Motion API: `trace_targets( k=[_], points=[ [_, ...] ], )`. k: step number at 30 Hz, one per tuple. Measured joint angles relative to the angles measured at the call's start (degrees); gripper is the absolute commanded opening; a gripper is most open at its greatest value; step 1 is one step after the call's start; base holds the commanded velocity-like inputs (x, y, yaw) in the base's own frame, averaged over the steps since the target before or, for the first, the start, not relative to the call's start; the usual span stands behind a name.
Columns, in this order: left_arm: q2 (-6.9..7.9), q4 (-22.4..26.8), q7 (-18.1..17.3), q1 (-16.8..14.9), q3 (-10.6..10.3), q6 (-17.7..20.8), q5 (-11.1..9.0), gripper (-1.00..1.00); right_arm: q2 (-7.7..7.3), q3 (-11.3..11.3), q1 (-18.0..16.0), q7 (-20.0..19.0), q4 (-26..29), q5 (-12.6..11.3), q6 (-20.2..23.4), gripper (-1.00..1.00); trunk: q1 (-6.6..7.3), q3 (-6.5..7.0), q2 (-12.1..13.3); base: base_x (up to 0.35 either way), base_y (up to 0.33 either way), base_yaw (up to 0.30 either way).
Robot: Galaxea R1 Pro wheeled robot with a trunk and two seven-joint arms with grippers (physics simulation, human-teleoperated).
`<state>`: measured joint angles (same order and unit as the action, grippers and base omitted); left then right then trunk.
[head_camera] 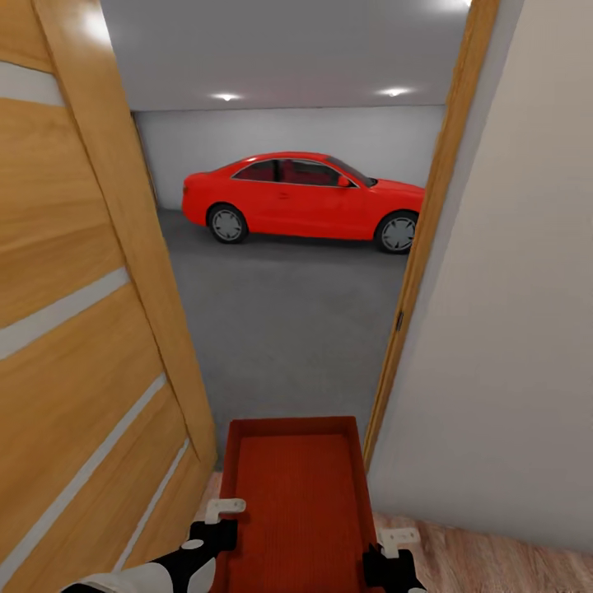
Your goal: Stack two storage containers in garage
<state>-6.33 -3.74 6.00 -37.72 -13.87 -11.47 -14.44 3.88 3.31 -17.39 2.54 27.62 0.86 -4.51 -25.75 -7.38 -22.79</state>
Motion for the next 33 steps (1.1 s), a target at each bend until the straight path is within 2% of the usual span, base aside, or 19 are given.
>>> trace_targets(
  k=[9,17,33],
  points=[
    [0.14,-0.02,-0.08,0.01,0.35,0.07,0.45,-1.00,0.18,0.00,0.02,0.18,-0.12,0.02,0.00,-1.00,0.00,0.20,0.00,0.000,0.241,-0.250],
    [0.12,0.00,-0.11,0.00,0.16,0.05,0.20,-1.00,0.14,-0.02,0.00,0.15,-0.05,0.03,0.00,-1.00,0.00,0.37,0.00,0.000,0.060,-0.229],
    [0.18,0.01,-0.14,0.03,0.08,0.07,0.26,-1.00,0.23,-0.02,0.01,0.22,-0.34,-0.11,-0.26,-1.00,0.00,0.39,0.00,0.000,0.001,-0.008]
  ],
)
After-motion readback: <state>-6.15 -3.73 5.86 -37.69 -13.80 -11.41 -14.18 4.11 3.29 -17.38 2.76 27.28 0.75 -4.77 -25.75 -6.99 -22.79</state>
